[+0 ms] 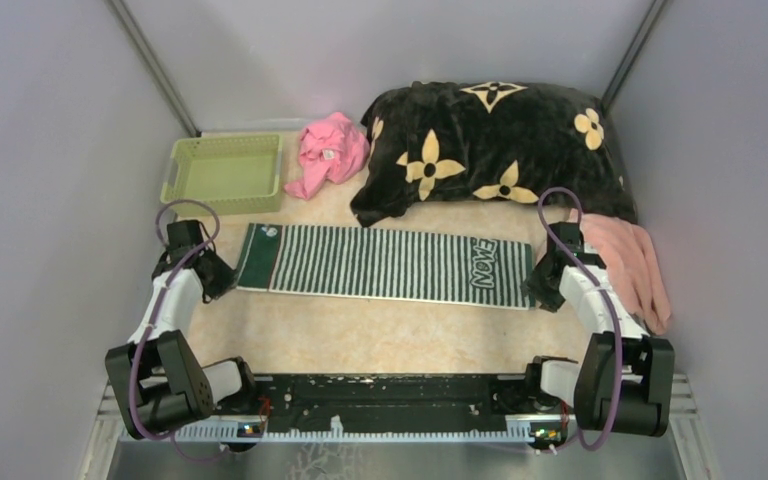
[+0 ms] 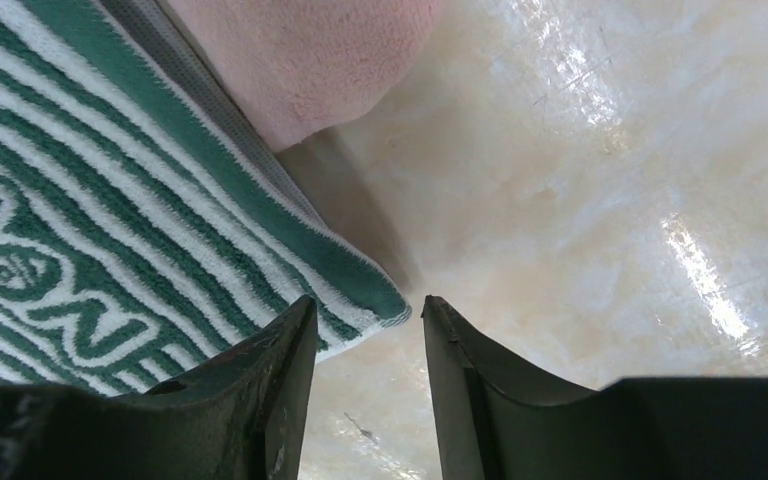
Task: Roll the towels
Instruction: Fold the towel at the center of the board.
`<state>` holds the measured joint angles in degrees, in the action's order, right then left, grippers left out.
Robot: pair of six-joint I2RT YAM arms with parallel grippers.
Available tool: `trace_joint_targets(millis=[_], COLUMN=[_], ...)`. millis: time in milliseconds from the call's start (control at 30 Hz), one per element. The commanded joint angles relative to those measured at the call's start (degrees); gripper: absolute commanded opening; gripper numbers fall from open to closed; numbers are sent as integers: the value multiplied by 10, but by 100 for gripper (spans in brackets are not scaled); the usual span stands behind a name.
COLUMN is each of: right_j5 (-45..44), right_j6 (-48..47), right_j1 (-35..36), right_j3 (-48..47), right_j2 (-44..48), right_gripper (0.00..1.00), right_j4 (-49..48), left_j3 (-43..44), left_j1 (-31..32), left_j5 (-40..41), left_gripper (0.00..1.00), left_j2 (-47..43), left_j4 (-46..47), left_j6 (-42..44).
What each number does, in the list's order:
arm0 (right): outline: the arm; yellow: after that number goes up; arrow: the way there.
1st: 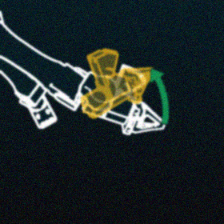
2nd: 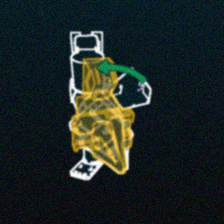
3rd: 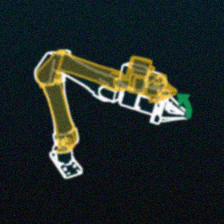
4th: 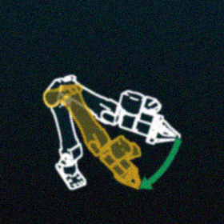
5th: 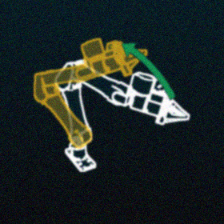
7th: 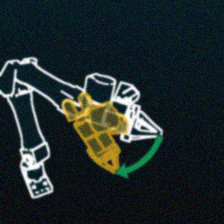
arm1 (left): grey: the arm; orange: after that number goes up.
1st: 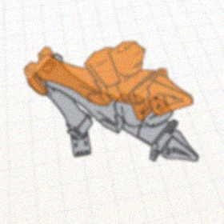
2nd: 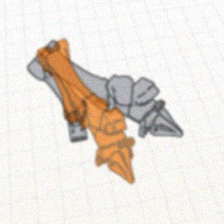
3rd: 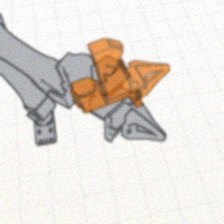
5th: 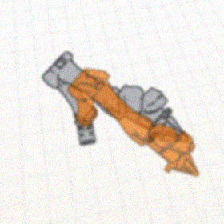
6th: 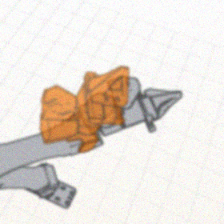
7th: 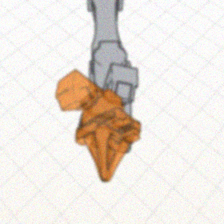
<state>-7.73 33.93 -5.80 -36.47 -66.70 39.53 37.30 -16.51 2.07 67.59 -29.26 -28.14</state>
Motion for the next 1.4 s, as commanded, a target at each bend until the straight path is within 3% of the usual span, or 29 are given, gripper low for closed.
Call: trace_joint_targets(millis=[0,367,900,967,1367], right_j5=[-16,11,10,11,2], right_j6=[18,42,23,18,-11], right_j1=[-1,-3,-5,-5,-6], right_j3=[18,66,-7,-20,-160], right_j2=[-5,-19,38,42,-8], right_gripper=[43,36,7,0,0], right_j4=[-34,-79,-8,-2,-57], left_j3=[20,23,72,87,201], left_j1=[-2,-1,-1,-1,-1], left_j5=[15,18,22,16,-52], left_gripper=[0,0,0,0,0], left_j2=[0,-2,-20,-18,57], left_j4=[-5,-8,-32,-32,52], left_j6=[13,17,26,23,23])
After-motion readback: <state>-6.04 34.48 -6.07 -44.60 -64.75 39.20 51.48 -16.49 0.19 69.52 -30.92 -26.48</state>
